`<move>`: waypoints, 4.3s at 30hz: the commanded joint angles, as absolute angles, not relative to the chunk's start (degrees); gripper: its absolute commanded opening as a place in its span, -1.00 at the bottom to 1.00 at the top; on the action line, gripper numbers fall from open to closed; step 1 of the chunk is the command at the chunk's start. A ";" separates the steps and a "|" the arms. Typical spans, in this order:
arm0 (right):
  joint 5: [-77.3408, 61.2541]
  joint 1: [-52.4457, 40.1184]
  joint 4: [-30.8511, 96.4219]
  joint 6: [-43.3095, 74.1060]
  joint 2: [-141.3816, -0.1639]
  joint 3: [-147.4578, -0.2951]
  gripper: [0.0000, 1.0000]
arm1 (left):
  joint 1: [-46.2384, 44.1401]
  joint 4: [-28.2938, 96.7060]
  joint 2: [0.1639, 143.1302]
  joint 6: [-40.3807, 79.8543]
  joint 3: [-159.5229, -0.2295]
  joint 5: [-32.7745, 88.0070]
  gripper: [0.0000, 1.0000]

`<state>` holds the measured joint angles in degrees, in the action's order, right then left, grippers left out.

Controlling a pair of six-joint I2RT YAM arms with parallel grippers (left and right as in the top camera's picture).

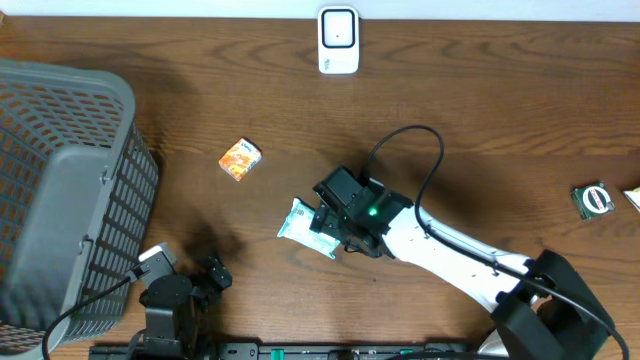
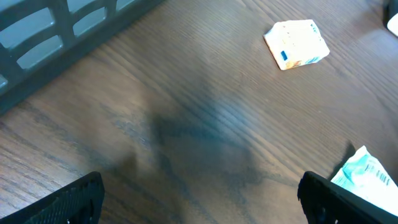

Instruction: Scan the item barcode

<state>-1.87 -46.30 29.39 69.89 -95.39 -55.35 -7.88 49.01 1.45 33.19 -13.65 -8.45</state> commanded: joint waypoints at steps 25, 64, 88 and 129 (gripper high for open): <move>-11.99 -38.87 22.22 47.75 -104.16 -50.26 -0.98 | -7.68 52.38 1.37 32.93 -13.28 -10.11 0.96; -11.40 -37.80 21.37 7.73 -101.69 -55.07 0.69 | -7.68 52.38 1.37 32.91 -13.28 -10.11 0.96; -15.27 -38.59 48.29 -0.38 -108.64 -72.97 -0.98 | -7.68 52.38 1.37 32.91 -13.28 -10.11 0.96; 26.94 -33.39 -22.35 -33.65 -107.50 -71.44 -0.97 | -7.68 52.38 1.37 32.93 -13.28 -10.13 0.96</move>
<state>20.12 -35.27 -17.30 -26.89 -104.79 -70.91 -7.88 49.01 1.50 33.26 -13.65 -8.47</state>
